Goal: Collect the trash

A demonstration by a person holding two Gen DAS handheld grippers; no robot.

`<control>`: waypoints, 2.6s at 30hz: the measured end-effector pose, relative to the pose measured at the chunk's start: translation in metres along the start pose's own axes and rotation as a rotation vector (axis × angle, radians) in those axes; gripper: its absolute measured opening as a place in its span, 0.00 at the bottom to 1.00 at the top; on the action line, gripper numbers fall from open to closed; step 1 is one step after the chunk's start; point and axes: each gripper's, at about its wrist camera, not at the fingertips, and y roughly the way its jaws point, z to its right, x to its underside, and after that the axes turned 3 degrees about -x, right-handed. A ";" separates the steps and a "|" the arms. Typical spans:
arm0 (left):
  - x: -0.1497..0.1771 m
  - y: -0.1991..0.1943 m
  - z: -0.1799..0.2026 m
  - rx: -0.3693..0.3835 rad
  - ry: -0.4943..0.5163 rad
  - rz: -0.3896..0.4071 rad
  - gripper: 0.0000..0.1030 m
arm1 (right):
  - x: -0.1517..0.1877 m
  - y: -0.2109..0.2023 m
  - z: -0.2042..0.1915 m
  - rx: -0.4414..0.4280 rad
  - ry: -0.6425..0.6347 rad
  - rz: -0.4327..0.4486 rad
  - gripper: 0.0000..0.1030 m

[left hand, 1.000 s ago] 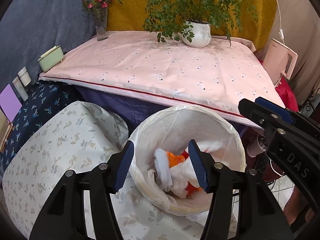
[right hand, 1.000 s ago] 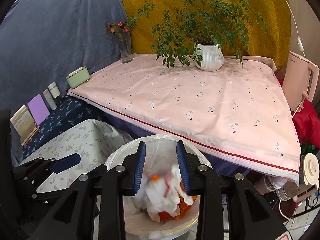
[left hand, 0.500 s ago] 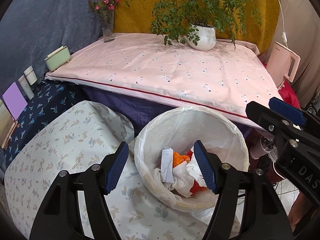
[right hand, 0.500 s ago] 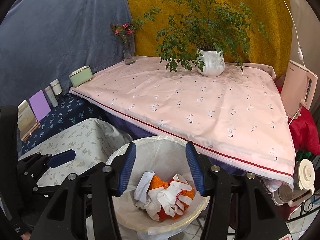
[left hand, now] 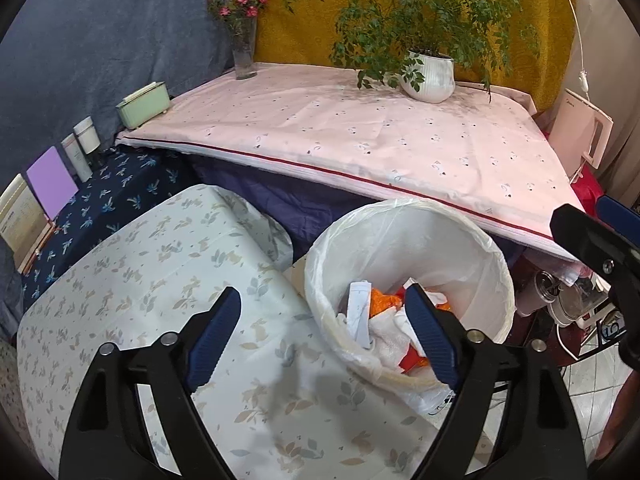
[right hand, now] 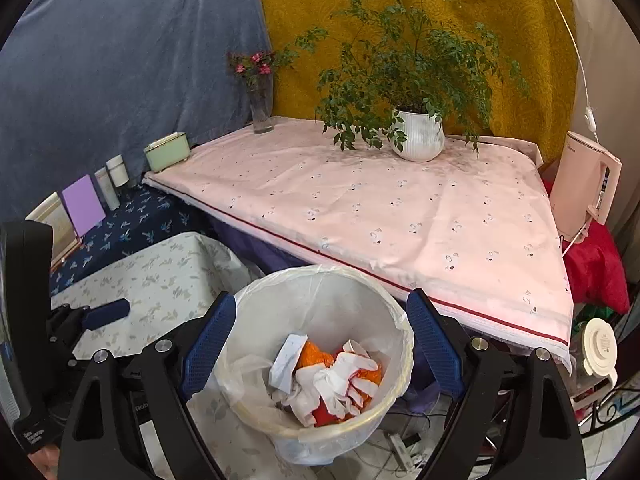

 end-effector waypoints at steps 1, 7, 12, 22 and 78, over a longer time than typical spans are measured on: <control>0.003 -0.002 -0.001 -0.006 -0.001 0.002 0.82 | 0.002 -0.001 -0.001 0.005 -0.005 -0.005 0.83; 0.021 -0.013 -0.007 -0.041 -0.017 0.012 0.86 | 0.018 -0.006 -0.009 0.001 -0.033 -0.047 0.88; 0.036 -0.021 -0.012 -0.066 -0.024 0.009 0.87 | 0.033 -0.010 -0.010 -0.026 0.007 -0.081 0.88; 0.061 -0.028 -0.021 -0.076 -0.082 -0.024 0.90 | 0.061 -0.009 -0.018 -0.017 -0.025 -0.134 0.93; 0.096 -0.011 -0.012 -0.115 -0.089 -0.115 0.90 | 0.103 0.004 -0.016 0.053 -0.046 -0.176 0.93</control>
